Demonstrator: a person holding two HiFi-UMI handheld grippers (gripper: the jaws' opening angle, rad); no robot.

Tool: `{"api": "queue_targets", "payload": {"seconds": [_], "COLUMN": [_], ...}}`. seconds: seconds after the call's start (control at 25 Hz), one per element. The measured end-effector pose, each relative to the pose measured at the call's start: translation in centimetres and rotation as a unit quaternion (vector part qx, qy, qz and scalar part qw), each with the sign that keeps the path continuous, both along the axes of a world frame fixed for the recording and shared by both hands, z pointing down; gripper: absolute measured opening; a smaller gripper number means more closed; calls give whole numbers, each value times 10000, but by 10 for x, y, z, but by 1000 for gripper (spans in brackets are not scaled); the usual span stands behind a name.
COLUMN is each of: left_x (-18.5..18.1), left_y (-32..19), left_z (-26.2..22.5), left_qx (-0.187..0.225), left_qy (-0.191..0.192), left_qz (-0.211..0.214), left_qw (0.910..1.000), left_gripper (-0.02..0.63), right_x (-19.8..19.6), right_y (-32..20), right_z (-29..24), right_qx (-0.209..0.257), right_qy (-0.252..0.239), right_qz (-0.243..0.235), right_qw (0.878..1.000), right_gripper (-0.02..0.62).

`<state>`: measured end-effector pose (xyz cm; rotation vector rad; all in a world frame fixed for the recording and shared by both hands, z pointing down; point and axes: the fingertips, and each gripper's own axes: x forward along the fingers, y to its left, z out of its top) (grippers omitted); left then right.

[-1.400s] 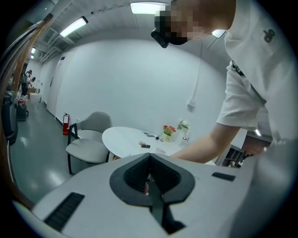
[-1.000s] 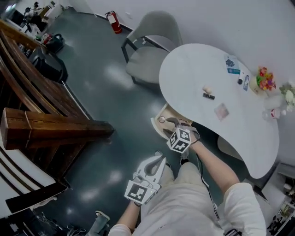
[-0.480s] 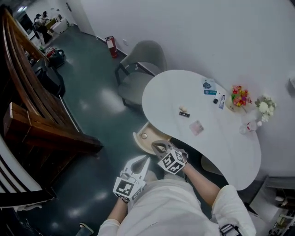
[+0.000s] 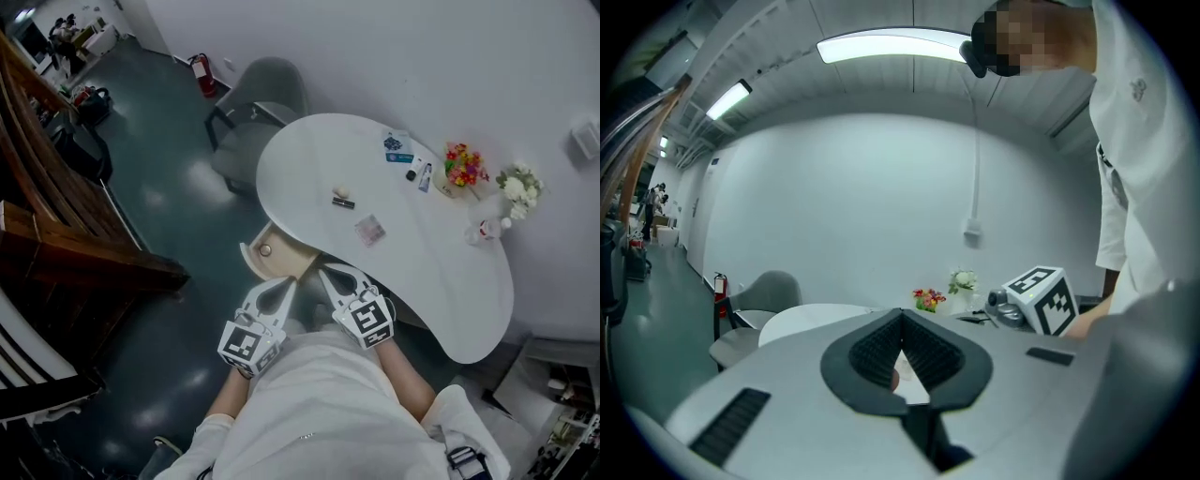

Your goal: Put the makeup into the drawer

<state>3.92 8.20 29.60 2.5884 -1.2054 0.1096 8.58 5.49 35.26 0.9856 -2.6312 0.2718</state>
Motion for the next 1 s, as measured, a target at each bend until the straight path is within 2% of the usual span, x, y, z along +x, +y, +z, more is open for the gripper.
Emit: {"api": "queue_targets", "payload": {"seconds": [0.28,0.48,1.0], "left_x": [33,41,57], "left_y": [-1,1,8], "left_z": [5,4,10], "left_qx": [-24,-96,-114], "left_qy": [-69,-3,-124], "left_qz": [198,155,197], "left_qw": [9998,9998,9997], "left_gripper": [9,9,9], "right_x": [46,55,72], "right_y": [14,20,21], "right_z": [-7,-7,0], "right_qx": [-74,-85,-150], "right_qy": [-140,-149,-182], "right_qz": [332,387,445], "right_qw": [9993,9991,9987], "right_gripper": [14,14,14]}}
